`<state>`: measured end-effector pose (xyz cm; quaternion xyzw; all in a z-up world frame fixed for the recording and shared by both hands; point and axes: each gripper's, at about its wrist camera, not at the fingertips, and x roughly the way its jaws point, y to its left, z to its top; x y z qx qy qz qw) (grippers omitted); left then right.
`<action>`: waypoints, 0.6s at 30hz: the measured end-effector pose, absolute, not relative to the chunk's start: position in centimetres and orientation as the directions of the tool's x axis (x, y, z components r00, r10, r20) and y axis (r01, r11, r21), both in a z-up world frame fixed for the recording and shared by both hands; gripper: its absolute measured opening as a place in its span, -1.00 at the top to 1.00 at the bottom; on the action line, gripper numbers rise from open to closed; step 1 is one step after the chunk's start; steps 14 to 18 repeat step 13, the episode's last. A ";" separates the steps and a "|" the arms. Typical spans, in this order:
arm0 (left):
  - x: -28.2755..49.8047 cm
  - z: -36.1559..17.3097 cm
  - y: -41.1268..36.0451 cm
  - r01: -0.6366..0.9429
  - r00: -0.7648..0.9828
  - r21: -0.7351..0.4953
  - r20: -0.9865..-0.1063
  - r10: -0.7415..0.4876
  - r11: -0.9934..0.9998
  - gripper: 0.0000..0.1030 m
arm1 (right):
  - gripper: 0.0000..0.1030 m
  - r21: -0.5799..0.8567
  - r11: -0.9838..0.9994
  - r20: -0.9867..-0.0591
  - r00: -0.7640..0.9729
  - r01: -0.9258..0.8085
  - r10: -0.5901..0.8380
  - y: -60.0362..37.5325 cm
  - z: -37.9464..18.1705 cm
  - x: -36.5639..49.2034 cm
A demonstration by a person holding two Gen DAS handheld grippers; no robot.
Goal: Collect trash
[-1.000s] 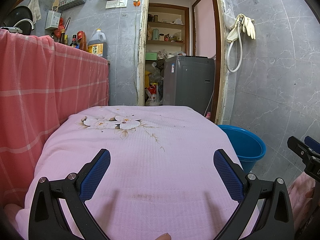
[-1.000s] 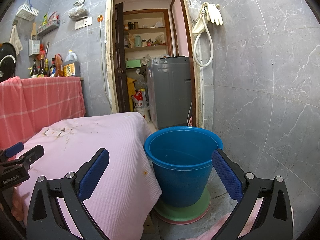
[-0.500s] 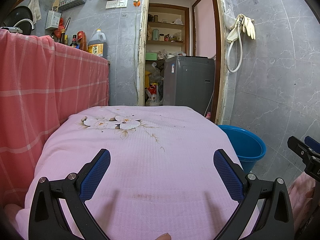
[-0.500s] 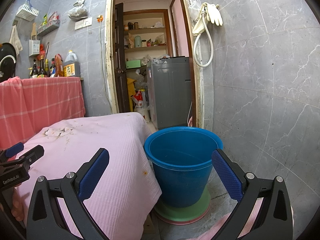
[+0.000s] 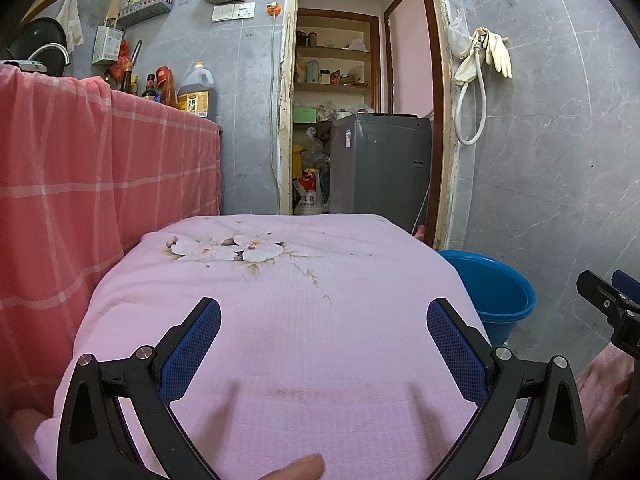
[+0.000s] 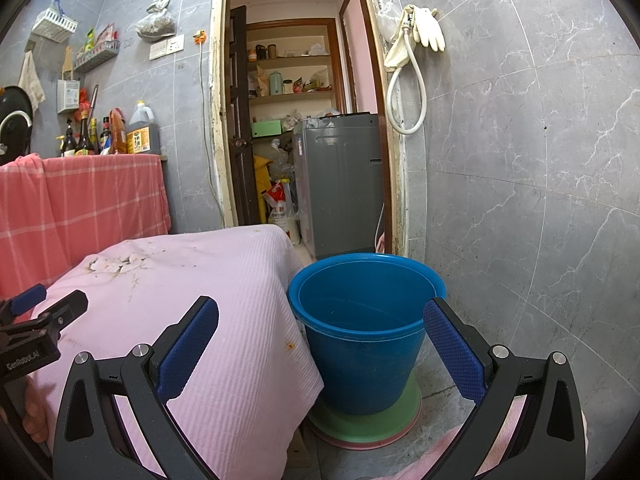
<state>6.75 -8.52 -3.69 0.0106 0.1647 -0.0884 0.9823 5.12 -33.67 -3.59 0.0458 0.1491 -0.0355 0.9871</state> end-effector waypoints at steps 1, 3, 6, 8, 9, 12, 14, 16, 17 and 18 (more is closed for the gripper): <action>6.7 -3.7 -8.6 0.175 0.931 -0.006 -0.325 -0.168 0.984 -0.96 | -1.00 0.080 0.993 -0.297 0.953 0.083 -0.056 -33.7 -3.6 5.1; 6.7 -3.7 -8.7 0.174 0.931 -0.003 -0.325 -0.165 0.985 -0.97 | -1.00 0.079 0.993 -0.297 0.953 0.083 -0.056 -33.7 -3.6 5.1; 6.8 -3.8 -8.6 0.176 0.931 -0.003 -0.324 -0.167 0.984 -0.97 | -1.00 0.079 0.993 -0.297 0.953 0.084 -0.056 -33.6 -3.6 5.1; 6.9 -3.8 -8.7 0.178 0.931 -0.002 -0.323 -0.169 0.984 -0.97 | -1.00 0.080 0.993 -0.298 0.953 0.084 -0.056 -33.6 -3.6 5.1; 6.9 -3.8 -8.7 0.178 0.931 -0.001 -0.323 -0.169 0.984 -0.97 | -1.00 0.080 0.993 -0.297 0.953 0.084 -0.057 -33.6 -3.6 5.1; 6.8 -3.8 -8.8 0.178 0.931 -0.001 -0.324 -0.169 0.984 -0.97 | -1.00 0.080 0.993 -0.298 0.953 0.084 -0.057 -33.6 -3.6 5.1; 6.8 -3.8 -8.8 0.177 0.931 -0.001 -0.324 -0.168 0.984 -0.97 | -1.00 0.080 0.993 -0.298 0.953 0.084 -0.056 -33.6 -3.6 5.1; 6.8 -3.8 -8.8 0.177 0.931 -0.001 -0.324 -0.168 0.984 -0.97 | -1.00 0.080 0.993 -0.298 0.953 0.084 -0.056 -33.6 -3.6 5.1; 6.8 -3.8 -8.8 0.177 0.931 -0.001 -0.324 -0.168 0.984 -0.97 | -1.00 0.080 0.993 -0.298 0.953 0.084 -0.056 -33.6 -3.6 5.1; 6.8 -3.8 -8.8 0.177 0.931 -0.001 -0.324 -0.168 0.984 -0.97 | -1.00 0.080 0.993 -0.298 0.953 0.084 -0.056 -33.6 -3.6 5.1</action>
